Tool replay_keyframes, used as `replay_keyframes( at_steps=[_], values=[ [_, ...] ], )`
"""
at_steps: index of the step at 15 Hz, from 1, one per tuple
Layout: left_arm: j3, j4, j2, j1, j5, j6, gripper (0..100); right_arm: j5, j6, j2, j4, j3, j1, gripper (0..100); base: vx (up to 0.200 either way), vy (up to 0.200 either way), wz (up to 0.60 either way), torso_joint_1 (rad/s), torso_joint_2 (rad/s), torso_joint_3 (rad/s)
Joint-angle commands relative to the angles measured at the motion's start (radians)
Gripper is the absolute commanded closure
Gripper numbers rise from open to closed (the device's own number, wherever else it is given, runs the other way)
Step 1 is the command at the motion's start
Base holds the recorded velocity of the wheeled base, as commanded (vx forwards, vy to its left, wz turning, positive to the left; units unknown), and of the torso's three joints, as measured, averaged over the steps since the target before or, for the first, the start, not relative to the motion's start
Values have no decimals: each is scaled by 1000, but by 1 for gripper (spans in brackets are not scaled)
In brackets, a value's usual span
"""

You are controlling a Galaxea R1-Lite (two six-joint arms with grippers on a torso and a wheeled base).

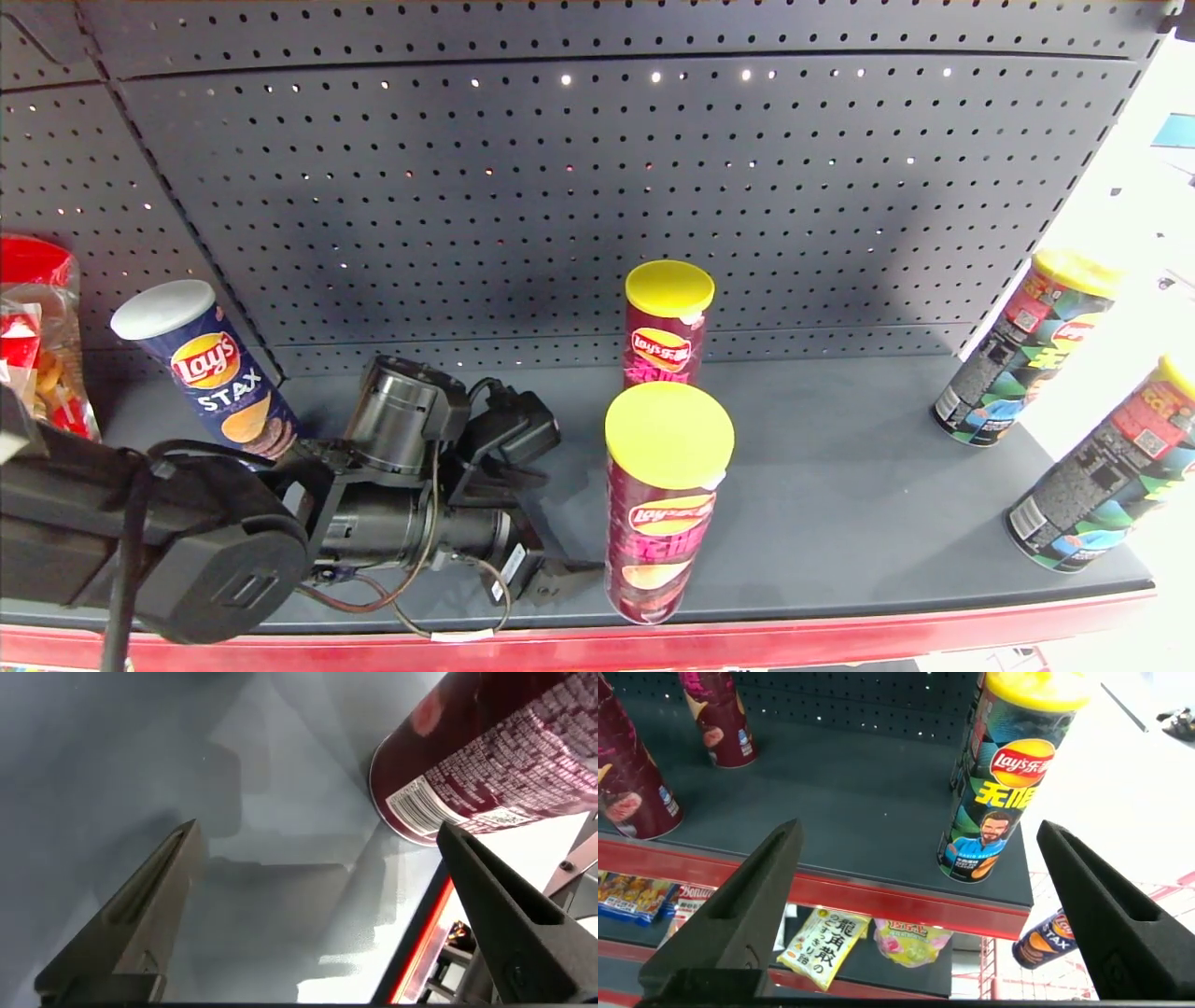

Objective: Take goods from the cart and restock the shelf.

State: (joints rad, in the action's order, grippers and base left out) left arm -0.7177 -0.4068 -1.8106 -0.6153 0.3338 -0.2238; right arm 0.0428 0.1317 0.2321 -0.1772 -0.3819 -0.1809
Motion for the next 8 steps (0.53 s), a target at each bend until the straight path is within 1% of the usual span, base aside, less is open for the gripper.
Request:
replay_keyframes(
  at_steps=[1,4,6,8],
  values=[
    [1,0,2,0,-2,0,0,0,0,3,-1,0,-2,0,0,0,0,0,0,0],
    [24,0,19,2,-6,0,0,0,0,3,-1,0,-2,0,0,0,0,0,0,0],
    [84,0,85,12,-30,1,0,0,0,1,-1,0,-2,0,0,0,0,0,0,0],
    [210,0,263,62,-39,3,0,0,0,4,-1,9,-2,0,0,0,0,0,0,0]
  ],
)
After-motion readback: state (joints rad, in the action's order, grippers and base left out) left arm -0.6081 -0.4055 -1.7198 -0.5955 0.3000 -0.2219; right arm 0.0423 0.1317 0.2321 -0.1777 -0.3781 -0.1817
